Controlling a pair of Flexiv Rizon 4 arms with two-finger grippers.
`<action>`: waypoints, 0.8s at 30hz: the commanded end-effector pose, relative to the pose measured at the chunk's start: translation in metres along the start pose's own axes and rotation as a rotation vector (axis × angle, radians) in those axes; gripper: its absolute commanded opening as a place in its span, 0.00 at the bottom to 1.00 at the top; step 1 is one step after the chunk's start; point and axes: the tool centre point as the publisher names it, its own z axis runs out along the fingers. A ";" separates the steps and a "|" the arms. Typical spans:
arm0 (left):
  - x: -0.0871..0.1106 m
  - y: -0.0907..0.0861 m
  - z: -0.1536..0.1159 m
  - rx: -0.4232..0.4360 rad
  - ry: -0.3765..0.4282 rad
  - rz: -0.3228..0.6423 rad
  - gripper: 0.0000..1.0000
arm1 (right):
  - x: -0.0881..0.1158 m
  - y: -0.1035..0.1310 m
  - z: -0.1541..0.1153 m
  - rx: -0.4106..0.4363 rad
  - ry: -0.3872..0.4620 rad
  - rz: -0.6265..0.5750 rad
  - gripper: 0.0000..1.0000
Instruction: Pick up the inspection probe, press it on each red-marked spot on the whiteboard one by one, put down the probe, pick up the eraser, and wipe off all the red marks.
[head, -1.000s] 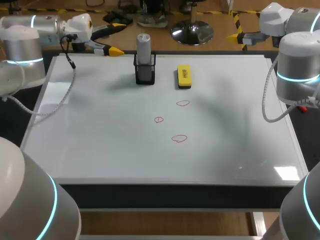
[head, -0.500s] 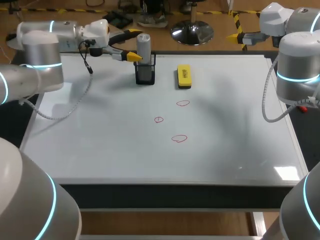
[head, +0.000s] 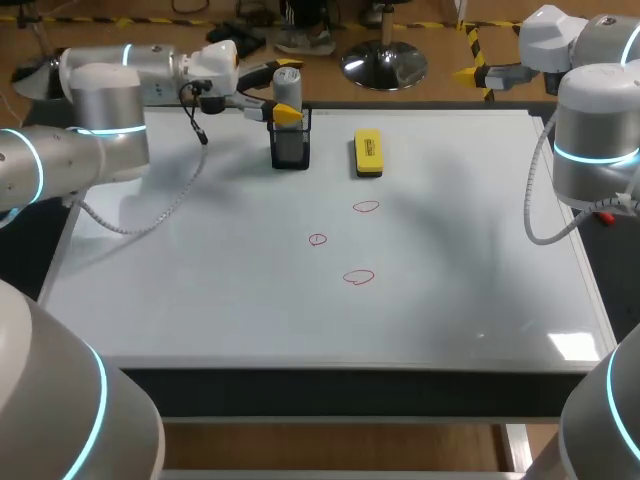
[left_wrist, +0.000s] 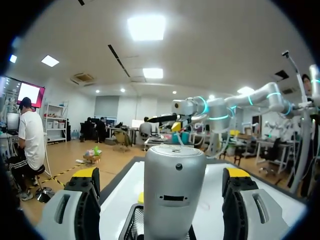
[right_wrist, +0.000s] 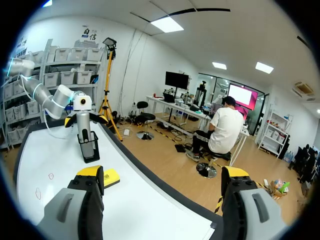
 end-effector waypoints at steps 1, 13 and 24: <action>-0.005 0.005 0.002 0.006 0.008 -0.002 1.00 | 0.000 0.000 0.000 0.001 0.001 0.000 1.00; -0.001 0.009 -0.001 0.004 0.005 -0.002 0.28 | 0.000 0.000 0.000 0.001 0.001 0.000 1.00; 0.000 0.004 -0.001 0.005 0.032 0.028 0.00 | 0.000 0.000 0.000 0.001 0.001 0.000 1.00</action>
